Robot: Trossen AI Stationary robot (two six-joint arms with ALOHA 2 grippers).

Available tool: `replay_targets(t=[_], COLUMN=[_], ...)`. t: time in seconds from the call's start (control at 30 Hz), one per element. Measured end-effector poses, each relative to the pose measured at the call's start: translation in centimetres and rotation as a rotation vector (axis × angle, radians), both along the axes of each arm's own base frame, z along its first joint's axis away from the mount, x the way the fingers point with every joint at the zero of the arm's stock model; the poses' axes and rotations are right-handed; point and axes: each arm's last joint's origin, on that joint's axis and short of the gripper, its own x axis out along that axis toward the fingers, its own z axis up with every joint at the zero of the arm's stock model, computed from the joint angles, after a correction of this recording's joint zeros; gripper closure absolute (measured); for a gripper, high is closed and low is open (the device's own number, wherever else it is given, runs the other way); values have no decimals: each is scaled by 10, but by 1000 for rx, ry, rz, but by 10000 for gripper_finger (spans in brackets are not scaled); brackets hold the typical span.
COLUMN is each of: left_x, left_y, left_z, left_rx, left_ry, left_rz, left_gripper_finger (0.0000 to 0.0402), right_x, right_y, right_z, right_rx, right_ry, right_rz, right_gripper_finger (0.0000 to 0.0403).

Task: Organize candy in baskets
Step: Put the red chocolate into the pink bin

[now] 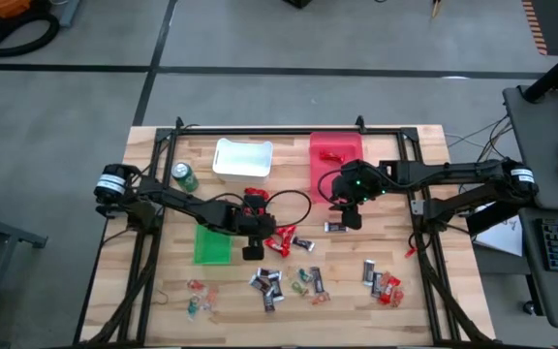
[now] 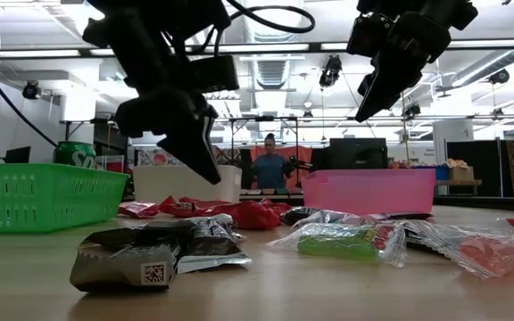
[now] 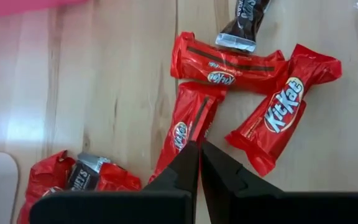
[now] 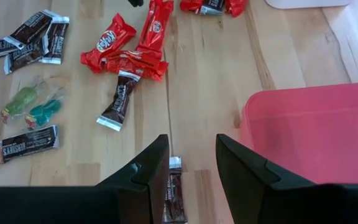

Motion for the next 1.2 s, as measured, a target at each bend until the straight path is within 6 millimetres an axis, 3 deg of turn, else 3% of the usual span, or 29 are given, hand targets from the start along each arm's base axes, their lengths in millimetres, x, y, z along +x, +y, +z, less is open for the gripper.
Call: replay_targets(t=[0.2, 0.5, 0.63, 0.97, 1.2], left_x=[1, 0, -1, 8, 10], left_y=[0, 0, 0, 3, 3], left_z=[0, -4, -6, -40, -46], left_rx=[3, 25, 27, 43, 53], left_ry=[-9, -11, -8, 52, 63], left_rz=[-7, -44, -55, -41, -31], left_gripper_finger=[369, 253, 223, 239, 271], right_x=[0, 0, 0, 0, 0], right_y=[0, 0, 0, 0, 1], right_z=[0, 0, 0, 0, 0], right_rx=[1, 4, 4, 7, 33], right_ry=[0, 0, 0, 0, -1], right_rz=[-1, -4, -4, -8, -1], right_gripper_finger=[280, 280, 280, 280, 280])
